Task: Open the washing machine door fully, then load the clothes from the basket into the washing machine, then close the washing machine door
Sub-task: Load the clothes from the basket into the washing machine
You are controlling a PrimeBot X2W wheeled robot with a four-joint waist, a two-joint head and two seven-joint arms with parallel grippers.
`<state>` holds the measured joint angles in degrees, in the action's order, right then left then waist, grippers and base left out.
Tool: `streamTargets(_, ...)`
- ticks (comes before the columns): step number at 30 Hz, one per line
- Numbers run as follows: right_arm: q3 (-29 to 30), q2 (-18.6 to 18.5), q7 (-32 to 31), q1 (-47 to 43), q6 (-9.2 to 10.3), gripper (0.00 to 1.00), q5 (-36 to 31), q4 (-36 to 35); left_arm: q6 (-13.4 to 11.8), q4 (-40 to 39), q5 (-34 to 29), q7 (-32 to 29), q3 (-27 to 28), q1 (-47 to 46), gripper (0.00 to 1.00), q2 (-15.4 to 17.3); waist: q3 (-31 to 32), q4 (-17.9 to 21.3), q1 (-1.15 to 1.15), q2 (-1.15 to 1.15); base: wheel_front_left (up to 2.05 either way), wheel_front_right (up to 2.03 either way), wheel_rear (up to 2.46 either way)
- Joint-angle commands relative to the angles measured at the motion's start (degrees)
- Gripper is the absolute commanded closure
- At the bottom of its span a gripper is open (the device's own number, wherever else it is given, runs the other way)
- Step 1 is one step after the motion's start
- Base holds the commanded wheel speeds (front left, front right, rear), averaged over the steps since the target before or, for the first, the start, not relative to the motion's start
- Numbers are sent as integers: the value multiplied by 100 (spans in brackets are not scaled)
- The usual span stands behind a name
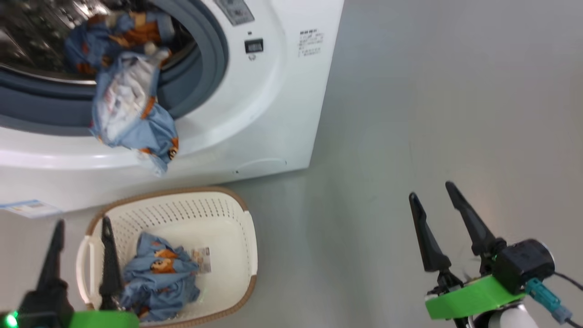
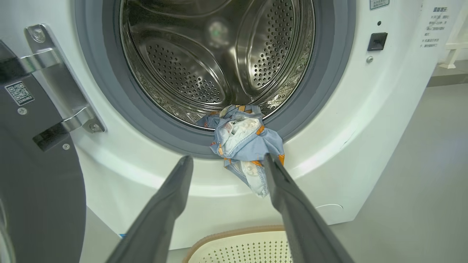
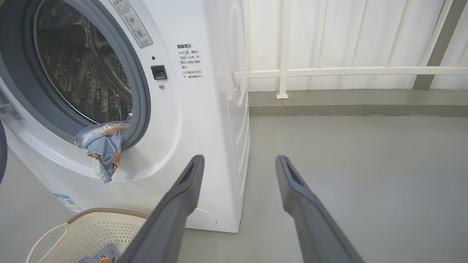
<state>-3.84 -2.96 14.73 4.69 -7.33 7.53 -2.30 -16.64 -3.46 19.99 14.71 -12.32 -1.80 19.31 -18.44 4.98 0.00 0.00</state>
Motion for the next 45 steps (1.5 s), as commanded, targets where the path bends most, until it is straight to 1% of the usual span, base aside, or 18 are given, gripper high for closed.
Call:
streamTargets(1, -135, -8, 27, -107, -16, 0, -14, -96, -62, -75, 6, 22, 168, 49, 0, 99, 410, -71, 0, 0, 0, 0, 0)
streamTargets(7, -206, -59, 27, -397, -16, 0, -2, -30, -18, 18, 50, -16, -37, 416, 0, 19, 797, -97, 0, 0, 0, 0, 0)
streamTargets(13, -239, -115, 27, -550, -16, 0, 8, -22, -25, 89, 80, -53, -144, 583, 0, -29, 971, -109, 0, 0, 0, 0, 0)
streamTargets(33, -297, -120, 27, -475, -16, 0, 19, -69, 22, 220, 187, -134, -260, 455, 0, -47, 835, -191, 0, 0, 0, 0, 0)
streamTargets(37, -310, -127, 27, -399, -16, 0, 27, -97, 114, 322, 232, -152, -285, 294, 0, -32, 707, -224, 0, 0, 0, 0, 0)
streamTargets(41, -345, -125, 27, -296, -16, 0, 33, -133, 318, 544, 328, -340, -393, -6, 0, -28, 494, -245, 0, 0, 0, 0, 0)
streamTargets(45, -370, -121, 27, -131, -16, 0, 30, -185, 535, 873, 391, -535, -492, -510, 0, -30, 173, -258, 0, 0, 0, 0, 0)
